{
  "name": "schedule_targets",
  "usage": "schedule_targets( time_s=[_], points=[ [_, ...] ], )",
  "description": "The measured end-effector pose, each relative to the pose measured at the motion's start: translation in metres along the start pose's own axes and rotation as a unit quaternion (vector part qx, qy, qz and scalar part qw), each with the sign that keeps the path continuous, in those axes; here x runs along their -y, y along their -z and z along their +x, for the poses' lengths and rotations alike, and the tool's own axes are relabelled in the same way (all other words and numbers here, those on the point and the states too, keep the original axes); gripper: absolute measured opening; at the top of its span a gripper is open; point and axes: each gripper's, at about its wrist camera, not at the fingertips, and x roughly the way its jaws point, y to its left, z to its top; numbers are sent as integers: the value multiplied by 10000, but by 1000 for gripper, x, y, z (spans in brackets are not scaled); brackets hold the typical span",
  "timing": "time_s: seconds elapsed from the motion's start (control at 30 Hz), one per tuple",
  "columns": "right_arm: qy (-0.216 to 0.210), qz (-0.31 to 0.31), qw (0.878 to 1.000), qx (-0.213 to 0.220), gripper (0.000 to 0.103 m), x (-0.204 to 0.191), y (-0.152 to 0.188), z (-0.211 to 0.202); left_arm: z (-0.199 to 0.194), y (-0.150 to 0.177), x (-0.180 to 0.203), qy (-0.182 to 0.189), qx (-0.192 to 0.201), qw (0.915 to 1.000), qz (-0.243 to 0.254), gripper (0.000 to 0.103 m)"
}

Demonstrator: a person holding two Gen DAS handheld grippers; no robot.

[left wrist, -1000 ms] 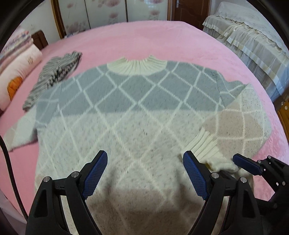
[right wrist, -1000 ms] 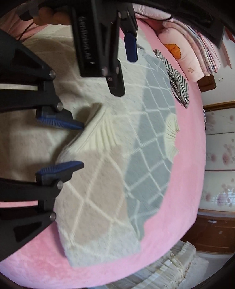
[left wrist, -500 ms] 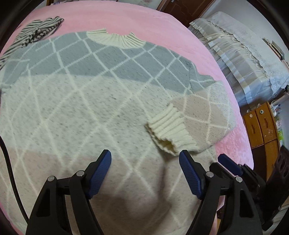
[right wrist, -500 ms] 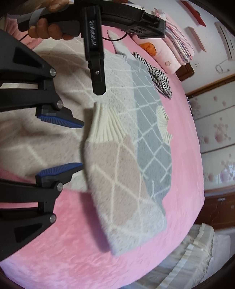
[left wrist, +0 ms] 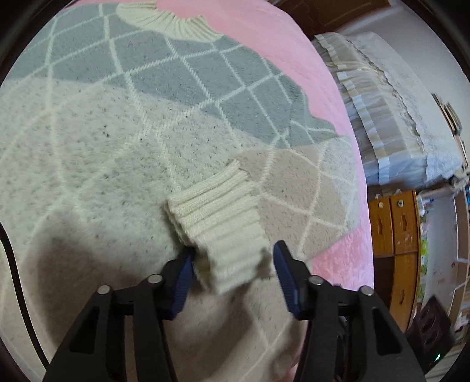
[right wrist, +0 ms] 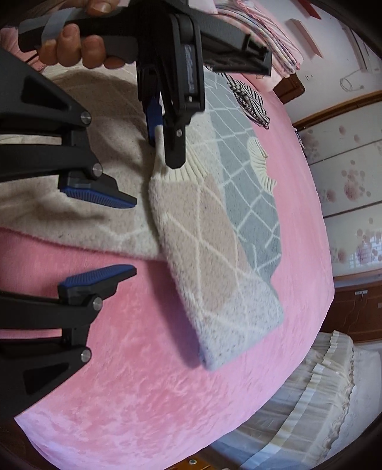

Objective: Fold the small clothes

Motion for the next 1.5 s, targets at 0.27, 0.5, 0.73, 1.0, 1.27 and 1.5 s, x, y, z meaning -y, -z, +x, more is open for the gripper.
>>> schedule_targets(
  time_s=[0.27,0.5,0.73,1.0,1.27,1.5],
  points=[
    [81,134,9999,-17,40,11,7,-8,8,-6,17,-223,150,9996,61,14],
    [67,231,9997,-36,40,18,7,-9,-11,-7,54,-526,451,9945,790,12],
    [97,316,9994,39,40,28,-4,-7,-70,-30,96,-1091,1459,9662,1826,11],
    [210,255,9994,81,40,27,-22,8,-122,-59,81,-1785,2249,9351,2079,11],
    [295,317,9991,20,40,33,-35,20,-131,-81,15,-2160,2267,9376,1512,11],
    [256,615,9978,72,40,49,-56,26,-128,-85,-10,-2182,2260,9404,1300,11]
  ],
)
